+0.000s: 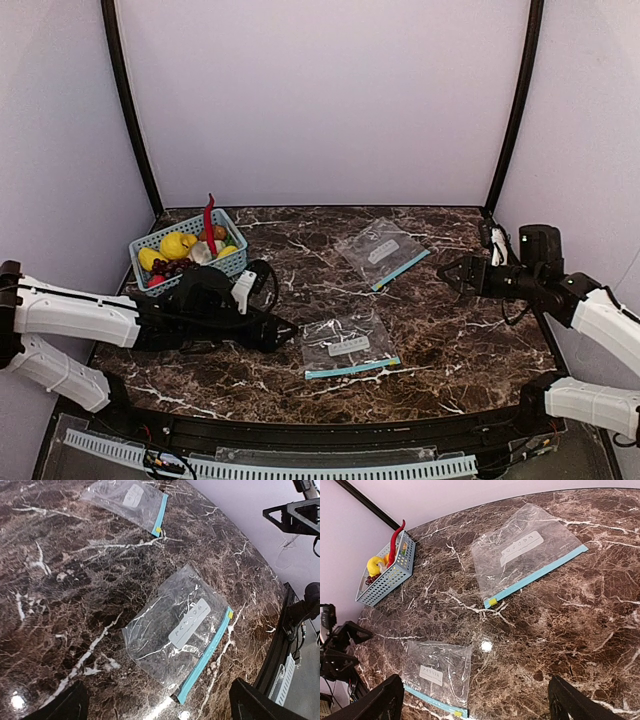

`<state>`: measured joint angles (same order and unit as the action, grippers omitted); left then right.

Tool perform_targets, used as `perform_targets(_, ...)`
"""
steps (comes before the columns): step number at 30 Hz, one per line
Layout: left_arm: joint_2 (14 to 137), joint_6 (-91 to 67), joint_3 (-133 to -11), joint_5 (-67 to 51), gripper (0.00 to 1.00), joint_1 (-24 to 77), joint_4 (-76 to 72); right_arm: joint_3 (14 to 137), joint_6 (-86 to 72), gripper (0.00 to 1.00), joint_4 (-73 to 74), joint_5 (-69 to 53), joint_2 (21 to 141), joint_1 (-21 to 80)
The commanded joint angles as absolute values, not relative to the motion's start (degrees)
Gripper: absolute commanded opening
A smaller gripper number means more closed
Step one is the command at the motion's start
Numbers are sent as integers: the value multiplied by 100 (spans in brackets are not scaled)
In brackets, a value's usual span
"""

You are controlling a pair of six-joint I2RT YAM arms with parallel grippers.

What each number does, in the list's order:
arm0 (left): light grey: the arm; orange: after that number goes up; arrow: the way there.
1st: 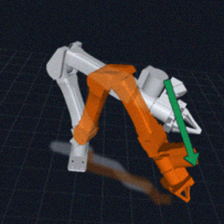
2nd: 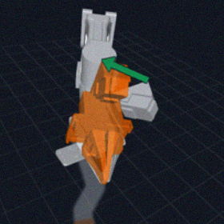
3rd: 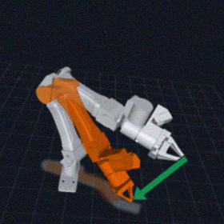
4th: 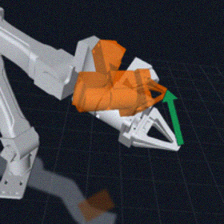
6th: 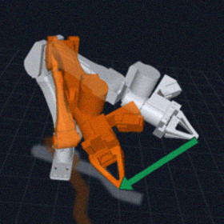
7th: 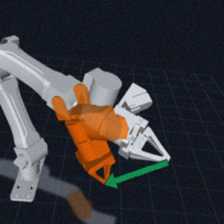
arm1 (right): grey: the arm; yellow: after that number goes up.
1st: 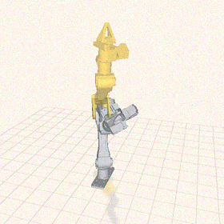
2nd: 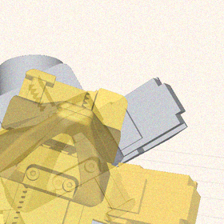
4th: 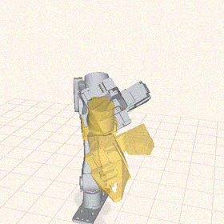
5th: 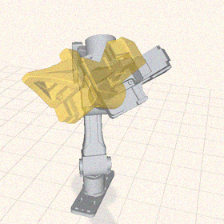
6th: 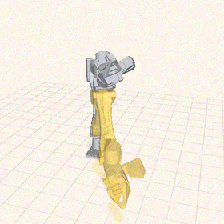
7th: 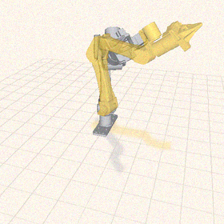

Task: Place the food in the zip-top bag and seal the zipper
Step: Pick up the zipper food storage bag at the center of the board.

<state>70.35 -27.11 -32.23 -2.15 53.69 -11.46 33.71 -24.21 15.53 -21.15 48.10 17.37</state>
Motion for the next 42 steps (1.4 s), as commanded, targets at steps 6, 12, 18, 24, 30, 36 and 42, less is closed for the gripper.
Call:
perform_targets(6, 8764, -3313, -3830, -739, 87, 5395, -2352, 3235, -2566, 99, 1178, -2305, 4705, 1802)
perform_targets(12, 9425, -3459, -4231, -683, 63, 5389, -2085, 3154, -2558, 99, 1093, -2310, 4738, 1801)
perform_targets(18, 9592, -3468, -4402, -235, 52, 5377, -1812, 3099, -2554, 99, 1070, -2329, 4766, 1799)
perform_targets(24, 9762, -3511, -4464, -229, 47, 5294, -1698, 3104, -2560, 99, 1061, -2347, 4753, 1808)
perform_targets(30, 9862, -3554, -4542, -149, 39, 5251, -1725, 3104, -2567, 99, 1063, -2363, 4764, 1805)
perform_targets(36, 10078, -3518, -4722, -144, 38, 5221, -1577, 3079, -2583, 99, 1077, -2372, 4743, 1810)
perform_targets(42, 10177, -3558, -4754, -66, 32, 5206, -1569, 3059, -2575, 99, 1111, -2355, 4717, 1810)
